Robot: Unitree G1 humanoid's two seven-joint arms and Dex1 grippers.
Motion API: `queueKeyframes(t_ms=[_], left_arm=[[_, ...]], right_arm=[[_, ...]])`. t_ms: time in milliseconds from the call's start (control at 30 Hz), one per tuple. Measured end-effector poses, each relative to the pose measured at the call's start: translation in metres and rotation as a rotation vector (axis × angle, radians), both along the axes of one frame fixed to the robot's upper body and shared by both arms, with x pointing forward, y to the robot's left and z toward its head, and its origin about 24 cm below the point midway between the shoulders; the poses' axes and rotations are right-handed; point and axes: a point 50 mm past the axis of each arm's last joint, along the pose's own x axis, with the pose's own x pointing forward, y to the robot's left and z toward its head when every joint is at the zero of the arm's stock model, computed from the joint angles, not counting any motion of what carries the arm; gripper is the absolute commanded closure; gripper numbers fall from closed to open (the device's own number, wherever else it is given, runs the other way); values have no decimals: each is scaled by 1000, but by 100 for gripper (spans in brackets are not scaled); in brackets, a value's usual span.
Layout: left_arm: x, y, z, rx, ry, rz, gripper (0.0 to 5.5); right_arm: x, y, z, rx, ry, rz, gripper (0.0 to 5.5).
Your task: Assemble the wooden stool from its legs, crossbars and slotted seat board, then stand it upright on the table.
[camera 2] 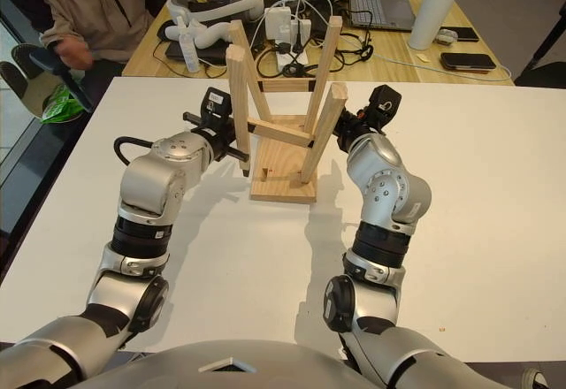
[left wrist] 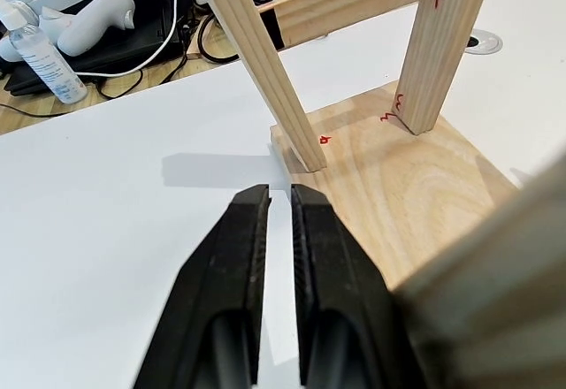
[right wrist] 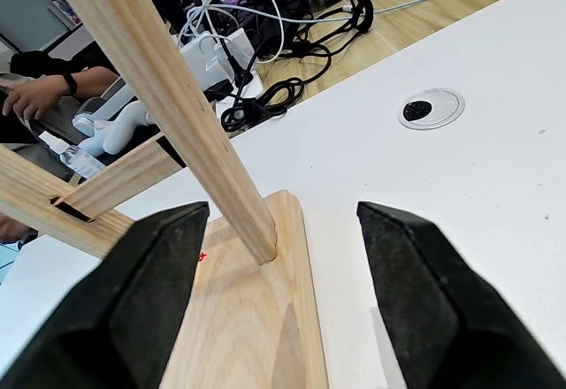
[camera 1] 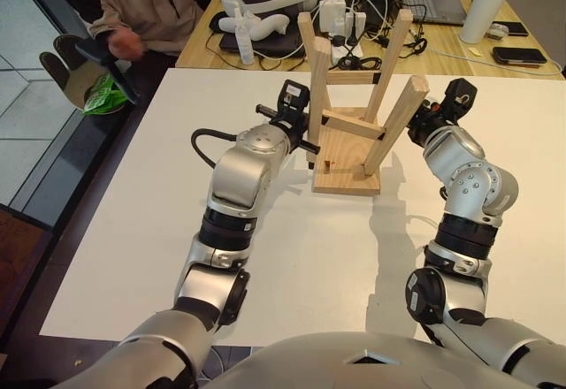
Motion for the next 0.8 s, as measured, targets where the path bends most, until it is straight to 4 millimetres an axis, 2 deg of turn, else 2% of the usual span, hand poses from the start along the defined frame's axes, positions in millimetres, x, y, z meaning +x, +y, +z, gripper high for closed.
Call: queueKeyframes(t_ms=[200, 367, 800], left_arm=[[-5, -2, -14, -178, 112, 150, 501], [-8, -2, -19, -254, 164, 202, 501], [-9, 3, -23, -296, 193, 256, 501]], right_arm=[[0, 2, 2, 8, -17, 18, 236], [0, 4, 4, 9, -28, 30, 236], [0, 11, 5, 17, -38, 68, 236]])
